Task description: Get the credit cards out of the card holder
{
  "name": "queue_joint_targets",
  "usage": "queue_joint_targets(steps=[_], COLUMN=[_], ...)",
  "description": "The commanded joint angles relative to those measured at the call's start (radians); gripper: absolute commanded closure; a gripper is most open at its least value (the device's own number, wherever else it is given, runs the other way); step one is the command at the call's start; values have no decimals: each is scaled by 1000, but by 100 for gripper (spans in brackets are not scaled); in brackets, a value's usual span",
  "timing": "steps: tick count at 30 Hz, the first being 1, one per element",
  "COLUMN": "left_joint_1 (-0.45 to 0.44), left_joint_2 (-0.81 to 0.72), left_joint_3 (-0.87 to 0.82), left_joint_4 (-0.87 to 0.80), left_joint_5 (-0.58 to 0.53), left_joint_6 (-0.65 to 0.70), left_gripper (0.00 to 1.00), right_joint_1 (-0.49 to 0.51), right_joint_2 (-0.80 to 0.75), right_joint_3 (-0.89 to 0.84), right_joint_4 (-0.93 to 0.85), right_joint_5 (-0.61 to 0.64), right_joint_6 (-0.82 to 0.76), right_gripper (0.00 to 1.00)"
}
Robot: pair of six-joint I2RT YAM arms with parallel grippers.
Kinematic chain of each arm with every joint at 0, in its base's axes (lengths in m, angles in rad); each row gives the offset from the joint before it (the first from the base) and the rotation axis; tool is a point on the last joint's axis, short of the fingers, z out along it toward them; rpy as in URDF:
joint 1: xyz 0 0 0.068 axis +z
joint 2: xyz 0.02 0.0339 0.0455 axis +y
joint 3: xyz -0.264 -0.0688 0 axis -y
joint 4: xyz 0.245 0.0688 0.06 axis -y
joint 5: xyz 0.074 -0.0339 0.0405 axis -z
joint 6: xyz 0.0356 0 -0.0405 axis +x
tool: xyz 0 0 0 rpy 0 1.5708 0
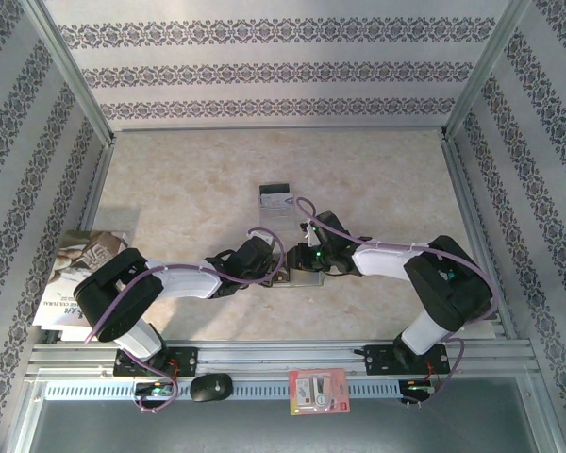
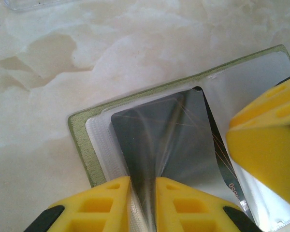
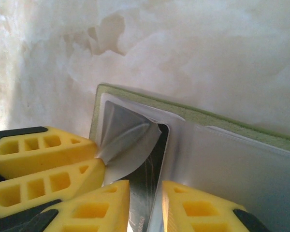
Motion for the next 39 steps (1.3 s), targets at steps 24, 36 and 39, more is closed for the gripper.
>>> queue_joint_targets(steps=[24,36,39], left_joint_1=[-21,-19,-19], left_joint_2=[-9,-17,-3], left_joint_3=[-36,-44,-36], left_joint_4=[-72,-68,-68], left_joint_5=[11,5,11], left_joint_6=[-7,-12,-9], left_gripper=[78,74,75], right_joint_1=[6,6,8], right_joint_2=[1,-85,-64], right_joint_3=[-4,-9,2], right_joint_4=[-36,-131,-122], right_joint_5=[17,111,72], right_joint_6=[-11,-49,-50], right_gripper=[100,100,94])
